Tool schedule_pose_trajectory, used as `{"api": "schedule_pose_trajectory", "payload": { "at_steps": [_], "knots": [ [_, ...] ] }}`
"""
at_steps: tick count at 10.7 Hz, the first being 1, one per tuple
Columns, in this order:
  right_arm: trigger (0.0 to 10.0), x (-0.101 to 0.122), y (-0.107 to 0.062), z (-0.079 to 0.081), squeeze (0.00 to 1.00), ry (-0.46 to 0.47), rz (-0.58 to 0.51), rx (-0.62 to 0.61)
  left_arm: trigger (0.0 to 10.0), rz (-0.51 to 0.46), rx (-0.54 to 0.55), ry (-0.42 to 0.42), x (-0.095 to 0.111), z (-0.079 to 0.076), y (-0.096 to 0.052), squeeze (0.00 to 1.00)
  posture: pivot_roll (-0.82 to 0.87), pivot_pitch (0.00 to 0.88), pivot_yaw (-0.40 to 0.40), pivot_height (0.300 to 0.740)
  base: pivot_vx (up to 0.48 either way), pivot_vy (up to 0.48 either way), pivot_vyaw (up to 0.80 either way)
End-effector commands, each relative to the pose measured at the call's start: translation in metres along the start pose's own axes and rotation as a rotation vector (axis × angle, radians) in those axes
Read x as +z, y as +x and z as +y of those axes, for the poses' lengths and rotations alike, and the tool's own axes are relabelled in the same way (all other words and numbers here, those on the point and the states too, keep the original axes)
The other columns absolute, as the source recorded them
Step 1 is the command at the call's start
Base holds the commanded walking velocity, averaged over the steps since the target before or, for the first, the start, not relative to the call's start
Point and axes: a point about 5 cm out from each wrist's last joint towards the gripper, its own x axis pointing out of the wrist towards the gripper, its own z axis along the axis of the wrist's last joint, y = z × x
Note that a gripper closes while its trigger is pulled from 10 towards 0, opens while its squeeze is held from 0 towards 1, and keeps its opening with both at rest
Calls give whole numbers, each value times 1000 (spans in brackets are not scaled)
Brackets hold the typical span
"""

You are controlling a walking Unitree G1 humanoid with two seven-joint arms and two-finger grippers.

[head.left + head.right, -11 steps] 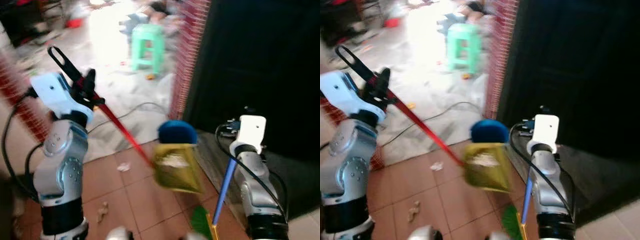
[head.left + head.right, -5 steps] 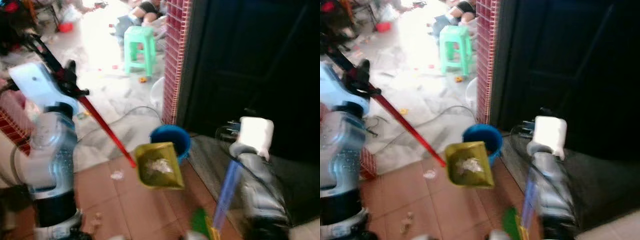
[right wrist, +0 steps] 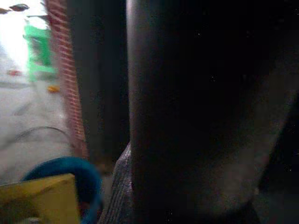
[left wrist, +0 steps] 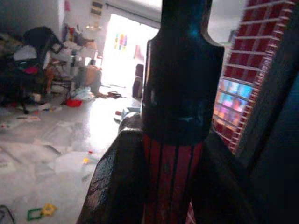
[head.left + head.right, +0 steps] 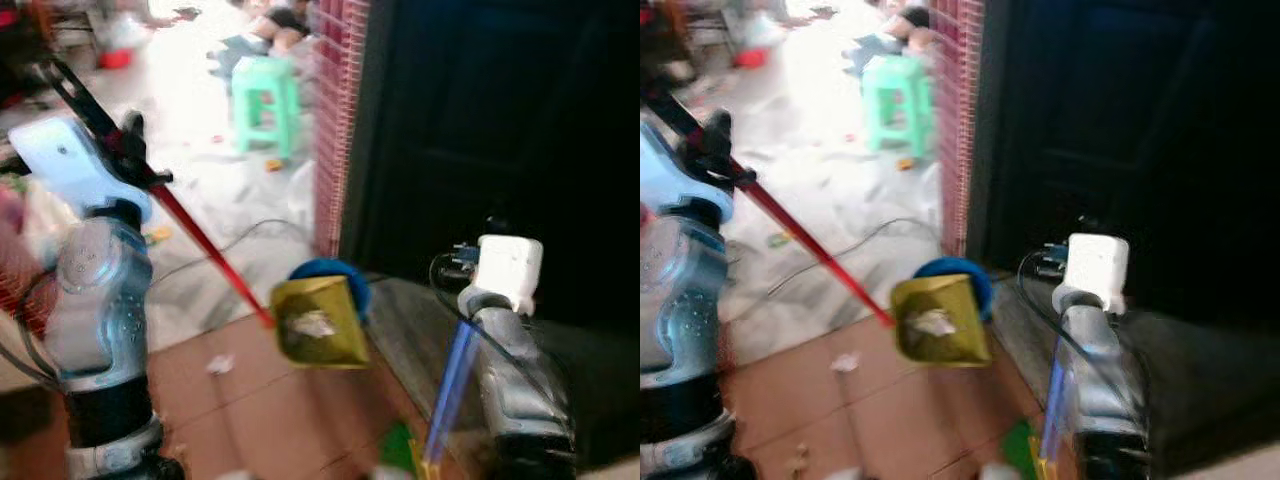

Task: Sweep floor

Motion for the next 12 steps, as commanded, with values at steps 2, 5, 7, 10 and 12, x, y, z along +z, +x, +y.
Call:
{"api": "schedule_pose_trajectory", "payload": {
  "at_steps": [2,5,7,10,12],
  "knots": [
    [10000,12,3,9,0,3,-45,31,10000,-105,0,-16,22,1,4,0,-63,2,6,740,302,0,0],
    [10000,12,3,9,0,7,-43,36,10000,-118,7,13,24,2,5,0,-63,1,5,740,351,0,0],
    [10000,12,3,10,0,13,-42,46,10000,-130,10,24,26,5,7,0,-64,0,3,740,461,0,0],
    [10000,10,3,13,0,25,-29,68,10000,-164,-19,89,30,1,7,0,-65,2,4,740,466,0,0],
    [10000,10,3,13,0,27,-25,75,10000,-164,-13,88,30,3,8,0,-66,3,4,740,467,0,0]
  ]
}}
